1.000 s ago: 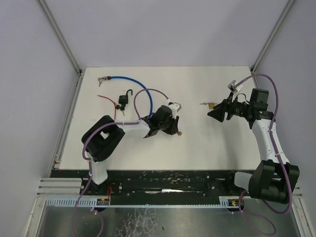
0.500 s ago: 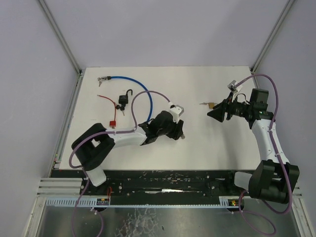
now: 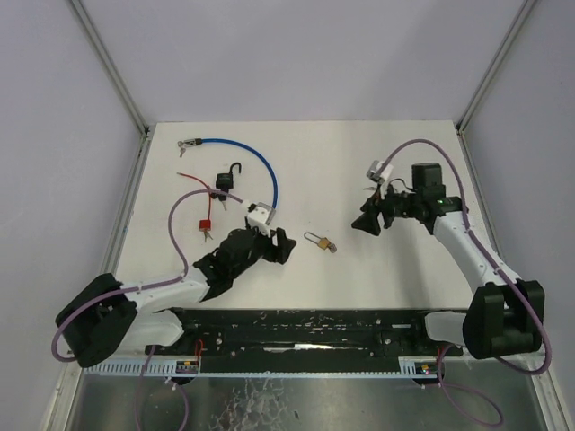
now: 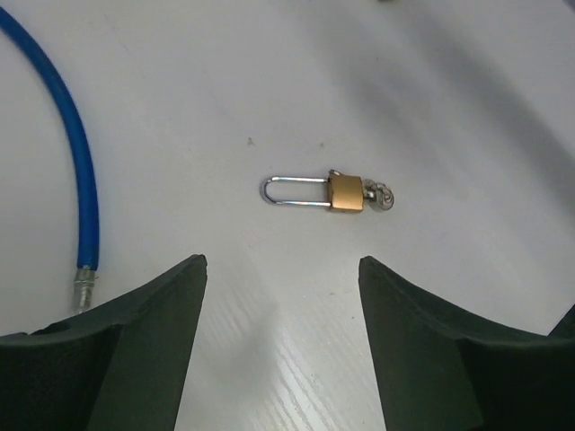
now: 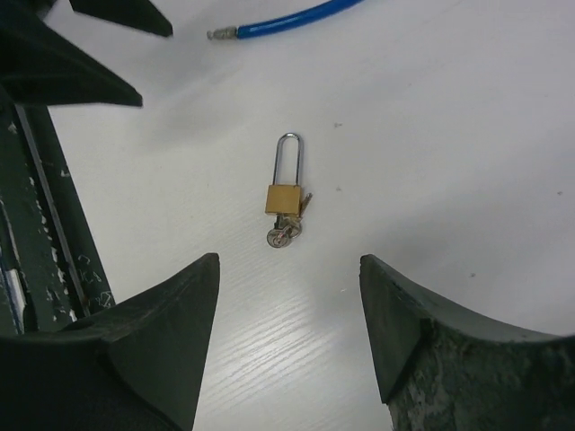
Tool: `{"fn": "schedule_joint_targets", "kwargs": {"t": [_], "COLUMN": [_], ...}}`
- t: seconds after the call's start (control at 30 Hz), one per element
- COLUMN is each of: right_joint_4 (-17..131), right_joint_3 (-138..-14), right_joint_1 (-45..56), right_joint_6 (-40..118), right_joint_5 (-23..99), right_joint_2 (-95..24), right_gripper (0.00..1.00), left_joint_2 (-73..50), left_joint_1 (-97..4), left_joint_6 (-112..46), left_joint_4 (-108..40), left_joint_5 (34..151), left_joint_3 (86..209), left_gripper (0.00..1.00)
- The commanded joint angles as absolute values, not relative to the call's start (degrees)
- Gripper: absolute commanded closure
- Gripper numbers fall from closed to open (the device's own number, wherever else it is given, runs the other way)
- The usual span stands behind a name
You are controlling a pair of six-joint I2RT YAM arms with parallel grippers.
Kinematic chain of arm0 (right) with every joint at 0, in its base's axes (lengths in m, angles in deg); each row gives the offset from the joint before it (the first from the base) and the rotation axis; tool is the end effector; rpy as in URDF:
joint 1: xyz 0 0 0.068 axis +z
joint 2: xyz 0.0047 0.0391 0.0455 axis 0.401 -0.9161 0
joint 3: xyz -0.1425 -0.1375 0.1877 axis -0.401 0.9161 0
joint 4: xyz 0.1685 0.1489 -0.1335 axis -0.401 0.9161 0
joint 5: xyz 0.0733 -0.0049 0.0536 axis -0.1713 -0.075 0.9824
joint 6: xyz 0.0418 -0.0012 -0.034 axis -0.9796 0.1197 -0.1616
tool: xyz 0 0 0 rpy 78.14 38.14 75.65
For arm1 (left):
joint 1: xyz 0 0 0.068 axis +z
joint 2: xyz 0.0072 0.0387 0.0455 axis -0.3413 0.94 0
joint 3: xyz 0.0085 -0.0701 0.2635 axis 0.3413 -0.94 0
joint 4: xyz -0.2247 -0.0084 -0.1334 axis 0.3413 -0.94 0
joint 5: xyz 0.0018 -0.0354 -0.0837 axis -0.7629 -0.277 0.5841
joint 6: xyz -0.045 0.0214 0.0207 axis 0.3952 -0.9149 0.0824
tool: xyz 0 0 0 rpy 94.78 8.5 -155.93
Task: Lock with the key
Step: Pick up the lock from the center of the board.
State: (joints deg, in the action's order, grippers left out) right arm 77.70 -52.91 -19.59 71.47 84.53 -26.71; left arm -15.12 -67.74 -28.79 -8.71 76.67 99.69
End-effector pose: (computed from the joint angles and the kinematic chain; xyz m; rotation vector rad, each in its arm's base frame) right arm 0.2586 0.0474 0.2775 -0.9715 1.8180 0.8396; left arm 0.1713 -0.1818 0.1886 0.4553 1.9062 -0.6160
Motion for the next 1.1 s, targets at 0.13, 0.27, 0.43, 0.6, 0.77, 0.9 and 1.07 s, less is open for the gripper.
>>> {"fn": "schedule_joint_targets", "kwargs": {"t": [0.13,0.27,0.43,0.6,0.77,0.9,1.07], "right_joint_4": [78.28,80.15,85.41,85.06,85.00,85.21,86.16], "right_joint_3": [-56.65,-62.79,-72.86,-73.73,-73.48,-72.50,-71.74], "right_joint_1": [-1.77,5.19,11.13,13.11,13.42,14.14,14.33], "right_joint_6": [79.45,78.14,74.91,73.35,72.40,72.31,72.09], "right_joint_5": [60.15,51.29,43.42,38.68,37.92,38.01,41.01], "right_joint_2": [-34.24,-41.76,-53.90,-58.66,-60.54,-61.40,-61.67], "right_gripper": [0.28,0.24,0.19,0.18,0.21,0.25,0.29], "left_joint_2": [-26.12,-29.75,-32.80,-35.11,-35.17,-35.03,-35.34], "left_joint_1": [-64.44,-64.34,-64.27,-64.30,-64.32,-64.26,-64.25], "left_joint_6": [-23.90,-23.62,-23.26,-23.50,-23.52,-23.48,-23.41], "left_joint_4": [1.22,-5.05,-7.35,-6.94,-6.48,-6.64,-6.86], "left_joint_5": [75.56,72.83,70.83,70.68,70.67,70.62,70.67], "left_joint_3": [91.20,90.83,89.63,88.49,88.13,88.20,88.21], "left_gripper": [0.20,0.20,0.20,0.20,0.20,0.21,0.21]}}
